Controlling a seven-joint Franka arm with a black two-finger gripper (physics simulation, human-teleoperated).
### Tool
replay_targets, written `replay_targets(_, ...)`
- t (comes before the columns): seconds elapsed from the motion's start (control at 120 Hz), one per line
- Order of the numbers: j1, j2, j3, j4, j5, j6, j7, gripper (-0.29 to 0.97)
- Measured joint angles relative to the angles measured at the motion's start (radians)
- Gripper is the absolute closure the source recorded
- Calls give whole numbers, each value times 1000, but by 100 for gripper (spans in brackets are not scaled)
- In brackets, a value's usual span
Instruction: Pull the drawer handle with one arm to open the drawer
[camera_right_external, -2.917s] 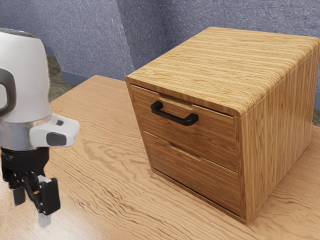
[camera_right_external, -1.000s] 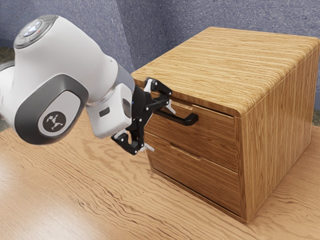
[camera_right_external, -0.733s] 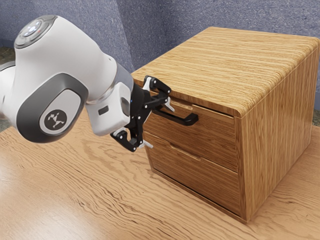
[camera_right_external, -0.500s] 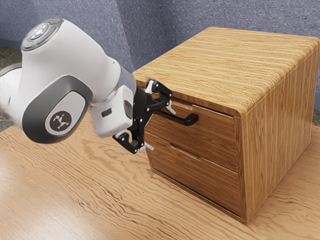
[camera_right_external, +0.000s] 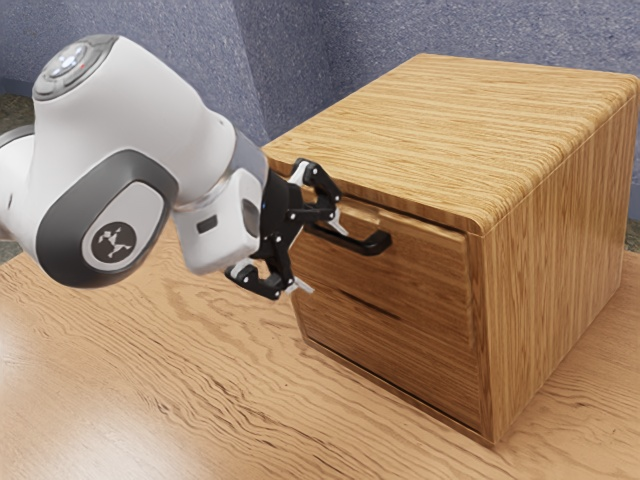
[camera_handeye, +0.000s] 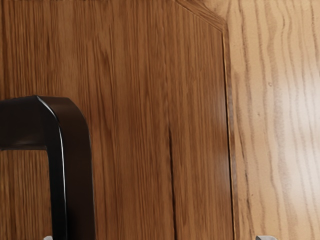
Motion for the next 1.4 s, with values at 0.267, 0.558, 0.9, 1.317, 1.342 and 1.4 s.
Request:
replay_targets(0.267, 5, -28, 3, -8, 0, -13, -13, 43)
replay_targets(0.558, 6, -31, 2, -11, 0, -24, -41, 57)
replay_targets(0.9, 7, -41, 1, -22, 0, -29, -67, 62)
replay_targets(1.317, 7, -125, 4, -91, 0, -32, -84, 64)
replay_targets(1.342, 7, -132, 4, -97, 0, -32, -85, 64)
replay_targets(1.4, 7, -153, 5, -111, -1, -34, -87, 64)
